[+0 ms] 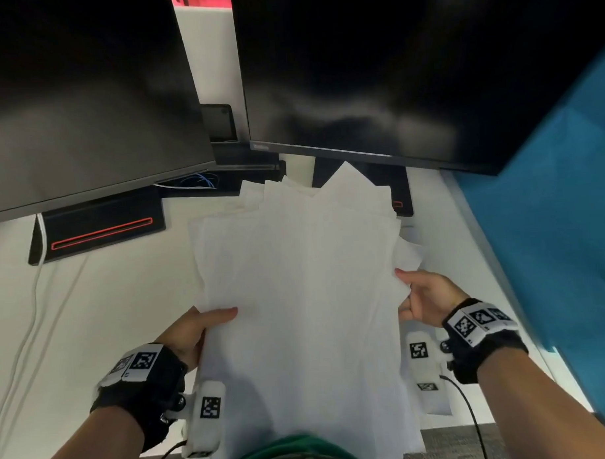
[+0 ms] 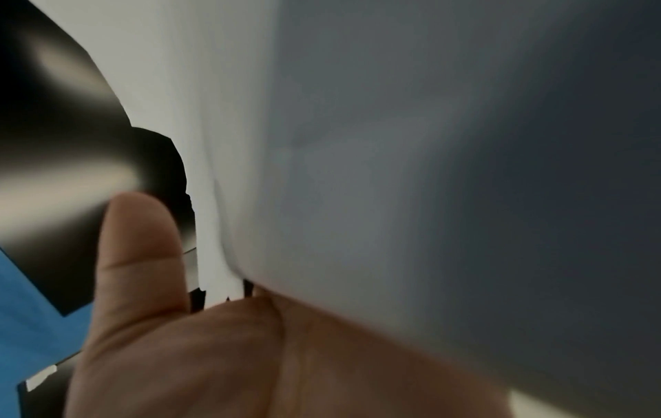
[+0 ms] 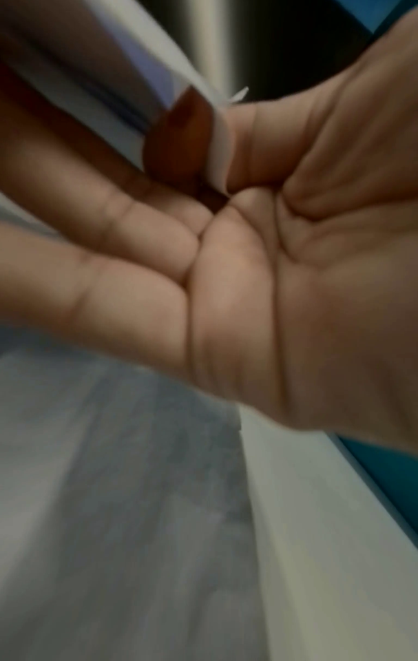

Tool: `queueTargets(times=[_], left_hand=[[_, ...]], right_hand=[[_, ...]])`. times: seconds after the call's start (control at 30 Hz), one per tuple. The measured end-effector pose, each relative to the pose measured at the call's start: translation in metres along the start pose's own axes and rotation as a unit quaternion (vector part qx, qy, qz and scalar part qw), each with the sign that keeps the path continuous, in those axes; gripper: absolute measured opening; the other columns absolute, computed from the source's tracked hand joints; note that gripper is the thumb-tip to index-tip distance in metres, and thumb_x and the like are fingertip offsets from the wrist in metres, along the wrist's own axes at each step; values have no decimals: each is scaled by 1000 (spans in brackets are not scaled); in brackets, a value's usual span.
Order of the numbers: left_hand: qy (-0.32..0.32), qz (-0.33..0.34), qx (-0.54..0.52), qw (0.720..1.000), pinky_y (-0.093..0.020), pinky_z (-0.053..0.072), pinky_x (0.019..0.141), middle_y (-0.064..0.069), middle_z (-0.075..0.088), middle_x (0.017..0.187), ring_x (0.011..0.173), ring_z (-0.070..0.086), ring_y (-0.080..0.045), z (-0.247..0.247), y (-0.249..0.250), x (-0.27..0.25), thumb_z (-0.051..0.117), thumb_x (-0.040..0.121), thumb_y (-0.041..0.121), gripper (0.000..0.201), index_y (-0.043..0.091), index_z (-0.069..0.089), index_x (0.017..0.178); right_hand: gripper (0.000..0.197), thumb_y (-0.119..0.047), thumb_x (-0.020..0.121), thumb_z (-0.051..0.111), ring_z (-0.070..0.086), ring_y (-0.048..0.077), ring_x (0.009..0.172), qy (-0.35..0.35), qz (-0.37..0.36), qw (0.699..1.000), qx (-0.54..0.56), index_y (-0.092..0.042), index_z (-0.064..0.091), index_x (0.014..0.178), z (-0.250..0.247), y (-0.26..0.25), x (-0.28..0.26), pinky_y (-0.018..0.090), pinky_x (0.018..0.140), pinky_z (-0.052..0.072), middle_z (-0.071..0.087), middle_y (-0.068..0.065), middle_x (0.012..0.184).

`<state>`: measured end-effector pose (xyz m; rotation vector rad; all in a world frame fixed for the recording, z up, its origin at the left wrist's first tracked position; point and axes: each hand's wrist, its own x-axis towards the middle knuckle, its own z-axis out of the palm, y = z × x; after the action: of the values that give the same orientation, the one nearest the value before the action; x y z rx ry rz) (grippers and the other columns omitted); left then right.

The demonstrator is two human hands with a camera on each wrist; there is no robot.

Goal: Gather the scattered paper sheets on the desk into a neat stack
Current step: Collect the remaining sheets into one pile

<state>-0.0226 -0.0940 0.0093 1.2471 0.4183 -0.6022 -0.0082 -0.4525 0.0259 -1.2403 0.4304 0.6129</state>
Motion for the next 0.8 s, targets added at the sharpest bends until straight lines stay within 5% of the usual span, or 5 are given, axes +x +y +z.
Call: queueTargets(times=[0.13, 0.37, 0.57, 0.7, 0.8], left_hand=[[0, -31, -50, 998, -38, 50, 69, -11, 76, 89, 68, 73, -23, 2, 5, -4, 75, 54, 22, 44, 9, 69, 95], [43, -57, -60, 996, -39, 47, 77, -6, 76, 91, 87, 68, -24, 7, 13, -5, 47, 67, 60, 66, 16, 62, 114], [68, -71, -45, 994, -39, 46, 74, -7, 75, 91, 80, 71, -25, 10, 15, -5, 37, 79, 65, 65, 16, 62, 112], [65, -65, -30, 995, -39, 46, 75, -6, 76, 85, 82, 69, -25, 11, 16, -7, 49, 76, 56, 53, 15, 64, 107], [38, -61, 8, 997, -38, 50, 68, -9, 76, 78, 68, 72, -26, 13, 16, -9, 87, 30, 47, 78, 10, 68, 96]], right_hand=[[29, -17, 87, 38, 71, 24, 70, 11, 30, 999, -20, -14, 60, 106, 1, -8, 5, 36, 59, 57, 74, 6, 82], [34, -29, 95, 38, 72, 20, 75, 64, -46, 986, 149, -16, 50, 124, 4, -1, 22, 36, 59, 59, 70, 7, 96], [32, -27, 100, 30, 62, 19, 81, 122, -84, 987, 66, -14, 50, 122, 19, 0, 37, 35, 65, 55, 65, 3, 97], [26, -26, 98, 38, 68, 17, 61, 38, -3, 997, -63, -16, 58, 111, 14, -10, 28, 29, 52, 56, 71, 2, 74], [21, -24, 96, 41, 66, 18, 61, 35, 20, 990, -134, -17, 59, 106, 24, -13, 26, 30, 52, 54, 69, 2, 71]])
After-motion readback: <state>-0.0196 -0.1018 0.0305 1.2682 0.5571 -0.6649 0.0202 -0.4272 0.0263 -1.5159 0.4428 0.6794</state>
